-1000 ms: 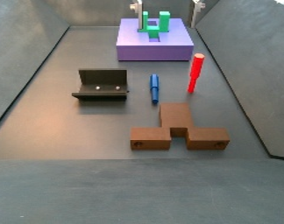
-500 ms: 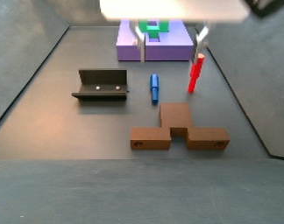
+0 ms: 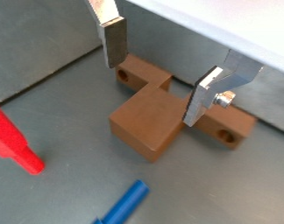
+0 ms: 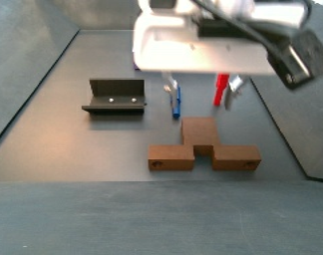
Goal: Pick up the brown object. Move up. Place the brown object on the fixture. Regrasp the brown object. Move to above the board. Insert the brown object.
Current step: Pick up the brown object.
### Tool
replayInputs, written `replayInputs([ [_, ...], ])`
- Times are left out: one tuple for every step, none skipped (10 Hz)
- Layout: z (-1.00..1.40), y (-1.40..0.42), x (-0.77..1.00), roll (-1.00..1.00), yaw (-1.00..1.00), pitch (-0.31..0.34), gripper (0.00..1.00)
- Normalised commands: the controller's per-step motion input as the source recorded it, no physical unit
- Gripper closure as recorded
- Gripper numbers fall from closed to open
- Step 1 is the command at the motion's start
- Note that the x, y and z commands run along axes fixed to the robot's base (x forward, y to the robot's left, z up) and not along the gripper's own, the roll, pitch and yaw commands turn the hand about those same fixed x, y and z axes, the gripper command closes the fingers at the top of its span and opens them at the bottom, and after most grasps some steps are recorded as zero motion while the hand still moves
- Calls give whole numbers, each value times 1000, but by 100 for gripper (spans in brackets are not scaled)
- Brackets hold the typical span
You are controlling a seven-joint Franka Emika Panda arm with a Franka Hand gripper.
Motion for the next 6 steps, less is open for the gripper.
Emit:
replayInputs([
  [-643, 0, -217, 0, -129, -19, 0],
  [-483, -69, -77, 0, -174, -7, 0],
  [-409, -94, 0, 0, -160, 0, 0],
  [-317, 0, 183, -59, -120, 0, 0],
  [-189, 0, 360, -116, -6, 0, 0],
  [-86, 9, 337, -139, 0, 9, 0],
])
